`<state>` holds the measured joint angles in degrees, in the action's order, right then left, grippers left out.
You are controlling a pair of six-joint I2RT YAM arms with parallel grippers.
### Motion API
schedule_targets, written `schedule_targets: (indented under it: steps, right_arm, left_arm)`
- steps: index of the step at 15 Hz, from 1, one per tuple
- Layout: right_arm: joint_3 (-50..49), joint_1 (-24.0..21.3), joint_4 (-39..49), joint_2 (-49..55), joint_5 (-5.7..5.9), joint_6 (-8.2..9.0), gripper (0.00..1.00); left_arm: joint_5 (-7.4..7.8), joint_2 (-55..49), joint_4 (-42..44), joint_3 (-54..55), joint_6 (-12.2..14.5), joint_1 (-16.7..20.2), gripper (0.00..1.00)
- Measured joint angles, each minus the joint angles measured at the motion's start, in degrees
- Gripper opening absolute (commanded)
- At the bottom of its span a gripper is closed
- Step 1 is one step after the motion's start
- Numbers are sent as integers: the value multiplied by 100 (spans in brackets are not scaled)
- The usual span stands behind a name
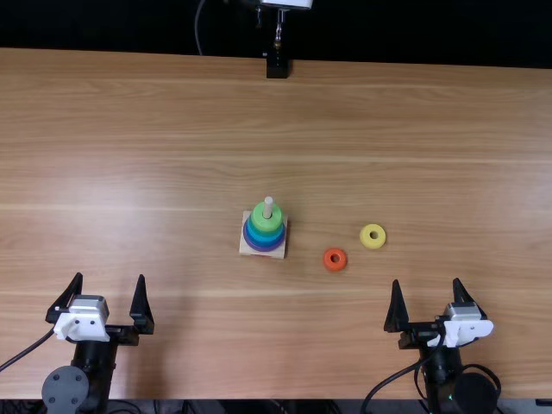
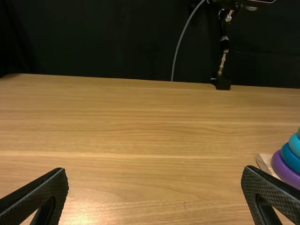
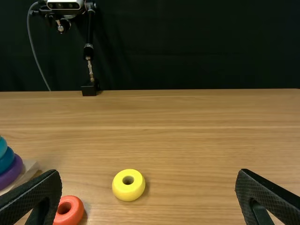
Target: Build the Hanoi tower: stack the rings onto the peg from bottom to top in this color order: purple, dark blue, light blue, dark green, light green, yellow, orange.
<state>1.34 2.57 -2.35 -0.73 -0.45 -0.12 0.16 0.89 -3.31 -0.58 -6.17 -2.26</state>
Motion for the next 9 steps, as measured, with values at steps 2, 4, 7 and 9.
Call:
schedule_targets:
  steps: [2,4,7,9]
  right_arm:
    - [0,0,2,0,2,0,100]
    - [0,0,0,0,2,-4,100]
    - [4,0,22,0,0,0,100]
    - [262,0,-81,0,2,0,100]
  left_arm:
    - [2,0,0,0,-2,0,100]
    - [2,0,0,-2,0,0,100]
    - [2,0,2,0,-2,0,100]
    - [0,0,0,0,-2,0,100]
